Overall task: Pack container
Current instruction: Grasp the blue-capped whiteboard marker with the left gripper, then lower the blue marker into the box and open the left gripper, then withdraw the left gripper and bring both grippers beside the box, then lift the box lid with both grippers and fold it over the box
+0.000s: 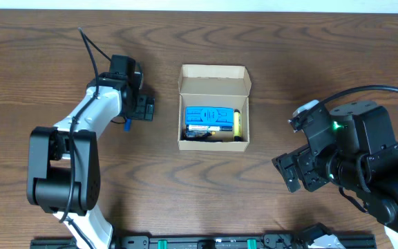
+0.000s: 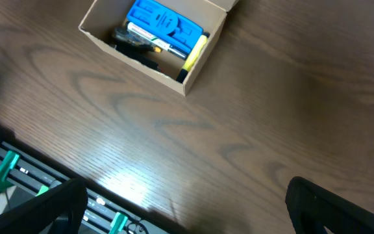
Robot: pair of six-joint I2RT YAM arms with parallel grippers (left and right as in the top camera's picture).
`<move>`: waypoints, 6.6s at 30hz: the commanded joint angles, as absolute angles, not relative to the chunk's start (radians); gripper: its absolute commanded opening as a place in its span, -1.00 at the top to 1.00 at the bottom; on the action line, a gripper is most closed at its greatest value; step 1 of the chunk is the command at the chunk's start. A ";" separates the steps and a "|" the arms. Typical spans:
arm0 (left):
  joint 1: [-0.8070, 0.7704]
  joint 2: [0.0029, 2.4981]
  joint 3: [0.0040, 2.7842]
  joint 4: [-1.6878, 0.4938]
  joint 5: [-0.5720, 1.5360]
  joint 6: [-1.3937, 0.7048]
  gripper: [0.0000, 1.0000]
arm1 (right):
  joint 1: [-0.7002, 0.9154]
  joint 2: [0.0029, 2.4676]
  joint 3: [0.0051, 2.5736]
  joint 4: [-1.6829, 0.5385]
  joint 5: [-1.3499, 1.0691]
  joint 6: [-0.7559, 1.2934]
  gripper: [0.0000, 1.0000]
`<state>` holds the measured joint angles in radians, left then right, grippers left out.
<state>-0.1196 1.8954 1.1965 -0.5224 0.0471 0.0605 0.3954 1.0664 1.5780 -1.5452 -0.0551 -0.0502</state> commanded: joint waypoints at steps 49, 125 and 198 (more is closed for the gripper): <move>-0.073 1.952 1.224 -0.569 0.095 0.019 0.89 | 0.387 1.067 1.590 -1.546 -0.053 -0.034 -0.99; -0.419 1.431 1.333 -0.735 0.150 0.034 0.87 | 0.387 1.067 1.590 -1.522 -0.053 -0.034 -0.98; -0.138 2.186 1.595 -0.490 0.764 -0.336 0.89 | 0.088 2.127 1.312 -0.224 -0.785 0.598 0.97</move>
<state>-0.1341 2.1754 1.5723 -0.4946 0.7258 -0.3325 0.0715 2.1128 1.3125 -0.2447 -0.7208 0.5705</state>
